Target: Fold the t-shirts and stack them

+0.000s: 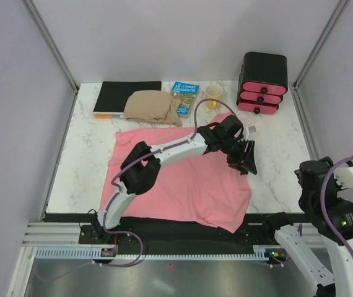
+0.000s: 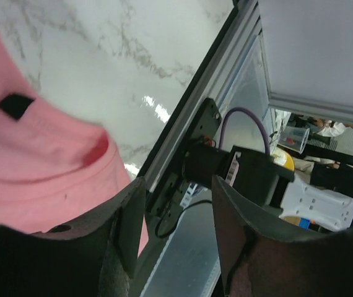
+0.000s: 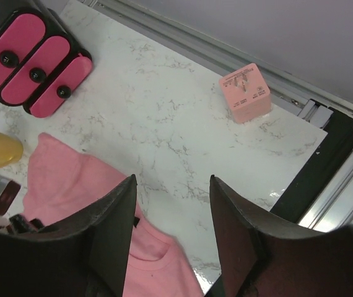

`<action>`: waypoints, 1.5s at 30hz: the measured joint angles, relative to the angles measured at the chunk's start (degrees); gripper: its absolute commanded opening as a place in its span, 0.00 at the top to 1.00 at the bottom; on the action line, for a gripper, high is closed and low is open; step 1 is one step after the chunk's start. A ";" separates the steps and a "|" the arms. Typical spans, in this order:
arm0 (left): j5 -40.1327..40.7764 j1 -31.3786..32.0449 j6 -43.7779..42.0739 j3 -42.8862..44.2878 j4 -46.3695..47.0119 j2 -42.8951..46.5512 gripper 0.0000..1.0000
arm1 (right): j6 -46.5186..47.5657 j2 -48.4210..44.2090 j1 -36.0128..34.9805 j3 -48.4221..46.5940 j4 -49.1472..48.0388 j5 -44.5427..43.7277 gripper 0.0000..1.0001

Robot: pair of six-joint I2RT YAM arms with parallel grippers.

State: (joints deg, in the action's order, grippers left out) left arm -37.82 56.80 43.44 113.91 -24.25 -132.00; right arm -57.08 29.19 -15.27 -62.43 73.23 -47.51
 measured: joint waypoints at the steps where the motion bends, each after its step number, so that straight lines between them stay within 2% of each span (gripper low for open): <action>1: 0.39 -0.17 -0.37 -2.86 -0.04 2.21 0.45 | -0.17 0.24 0.00 0.04 0.15 -0.15 0.44; 7: 4.11 -2.60 -1.55 -15.91 0.13 17.27 0.46 | 1.49 9.68 -0.02 1.18 -4.33 3.39 0.44; 12: 7.10 -6.29 -2.36 -21.79 0.66 27.96 0.45 | 2.47 16.50 -0.07 1.18 -9.05 4.70 0.45; 16: 9.05 -9.49 -3.06 -25.31 0.28 33.44 0.45 | 9.90 26.18 0.00 -4.44 -15.63 6.56 0.44; 18: 9.55 -11.23 -3.58 -26.64 0.07 34.97 0.45 | 15.63 32.44 0.33 -7.17 -21.97 8.46 0.43; 20: 10.01 -12.59 -4.09 -27.76 -0.44 35.87 0.45 | 21.33 37.64 2.95 -7.58 -29.42 12.96 0.44; 23: 10.84 -14.32 -5.01 -29.07 -1.99 36.89 0.45 | 27.02 41.64 12.31 -6.12 -37.53 21.62 0.44; 26: 11.54 -15.37 -5.88 -30.67 -3.06 38.25 0.45 | 32.39 44.09 21.94 -5.40 -42.93 26.10 0.44; 28: 11.89 -15.98 -6.25 -32.46 -3.58 39.89 0.45 | 35.63 45.31 24.65 -5.42 -45.22 28.02 0.44; 34: 12.04 -17.94 -7.04 -36.52 -4.02 43.36 0.46 | 42.58 44.63 28.50 -5.16 -48.02 33.38 0.42; 38: 12.24 -19.02 -7.58 -38.53 -4.26 44.48 0.46 | 44.50 41.53 29.92 -0.94 -48.81 35.89 0.40; 45: 12.24 -20.57 -8.57 -41.59 -4.37 46.66 0.46 | 42.77 38.01 32.22 4.46 -43.95 32.09 0.41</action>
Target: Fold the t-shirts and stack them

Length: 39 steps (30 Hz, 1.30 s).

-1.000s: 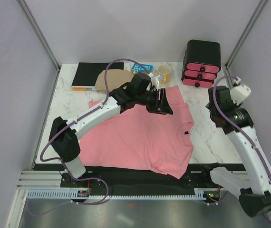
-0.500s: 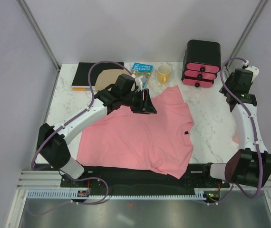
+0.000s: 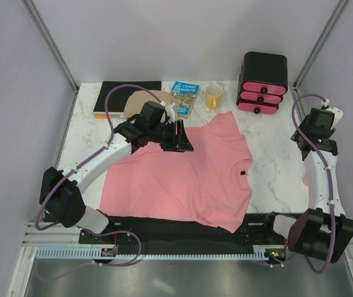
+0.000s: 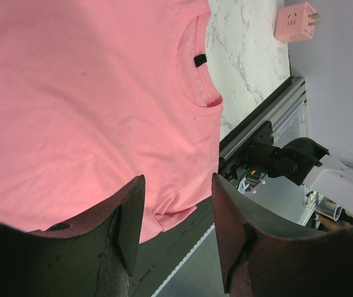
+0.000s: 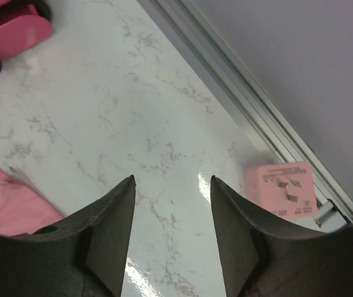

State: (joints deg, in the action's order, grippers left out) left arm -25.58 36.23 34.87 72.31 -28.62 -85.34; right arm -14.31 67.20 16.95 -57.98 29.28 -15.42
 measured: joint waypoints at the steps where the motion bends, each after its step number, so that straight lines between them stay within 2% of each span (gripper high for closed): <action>1: 0.00 -0.28 -0.09 -0.63 0.07 0.48 0.46 | -1.05 -0.72 0.42 0.44 1.07 -1.29 0.41; 6: 0.00 -1.16 -0.24 -4.13 0.70 3.37 0.46 | -4.42 -5.77 2.32 1.31 3.80 -6.56 0.43; 10: -0.11 -1.73 -0.20 -8.15 2.71 6.03 0.46 | -6.34 -10.58 4.61 1.20 5.05 -10.19 0.39; 19: -1.84 -3.76 0.59 -16.55 7.76 10.80 0.46 | -12.09 -9.40 9.25 1.66 11.54 -10.95 0.31; 23: -3.10 -4.66 0.66 -16.55 7.93 11.67 0.45 | -15.91 -8.79 11.32 4.61 13.64 -10.40 0.32; 28: -4.09 -5.27 0.22 -13.73 5.86 11.19 0.45 | -19.69 -8.11 11.78 7.23 16.81 -11.34 0.28; 31: -4.59 -5.40 -0.42 -10.73 4.17 10.75 0.46 | -20.31 -8.11 11.87 7.65 17.46 -13.18 0.20; 39: -4.81 -5.40 -2.82 -6.21 -0.35 9.81 0.45 | -19.78 -9.20 13.86 10.32 17.18 -16.20 0.16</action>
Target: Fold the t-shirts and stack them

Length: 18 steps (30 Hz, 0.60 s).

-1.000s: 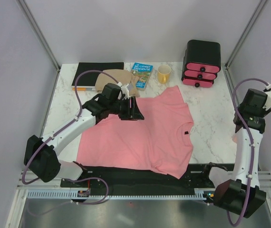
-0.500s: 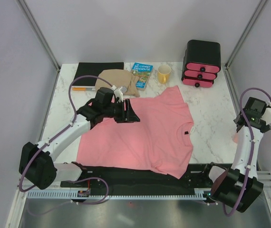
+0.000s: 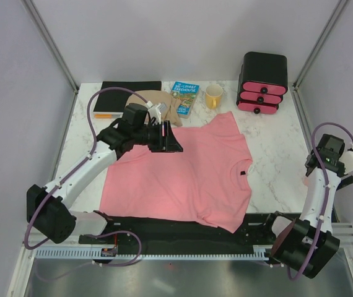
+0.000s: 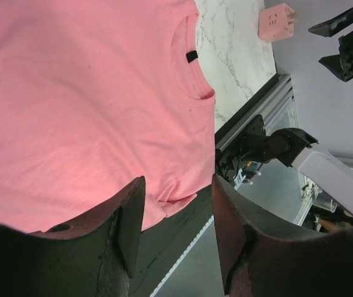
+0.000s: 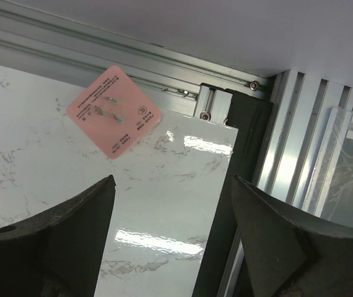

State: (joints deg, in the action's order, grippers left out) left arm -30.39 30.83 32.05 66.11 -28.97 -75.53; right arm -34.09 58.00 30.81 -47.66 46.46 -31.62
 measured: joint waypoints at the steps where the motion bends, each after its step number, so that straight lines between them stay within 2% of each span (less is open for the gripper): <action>1: 0.00 0.00 -0.28 0.24 -0.52 -0.11 0.46 | 0.20 -0.09 0.33 0.28 -0.35 -0.17 0.15; 10: -0.15 -0.24 -2.38 0.90 -2.93 -1.09 0.46 | 2.47 2.93 2.62 0.76 -4.96 -0.07 0.12; 13: -0.24 -0.28 -2.91 0.90 -3.28 -1.81 0.46 | 3.17 5.07 3.45 0.76 -6.56 0.46 0.04; 16: -0.28 -0.28 -3.30 0.90 -3.74 -2.97 0.46 | 4.00 6.25 4.39 0.76 -8.02 1.92 0.10; 18: -0.35 -0.28 -3.50 0.90 -3.87 -3.72 0.46 | 4.44 6.60 4.94 0.76 -9.07 3.26 0.09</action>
State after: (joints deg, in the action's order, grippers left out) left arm -30.74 30.55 28.56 67.00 -32.84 -79.24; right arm -29.65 64.60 35.75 -46.89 37.39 -28.36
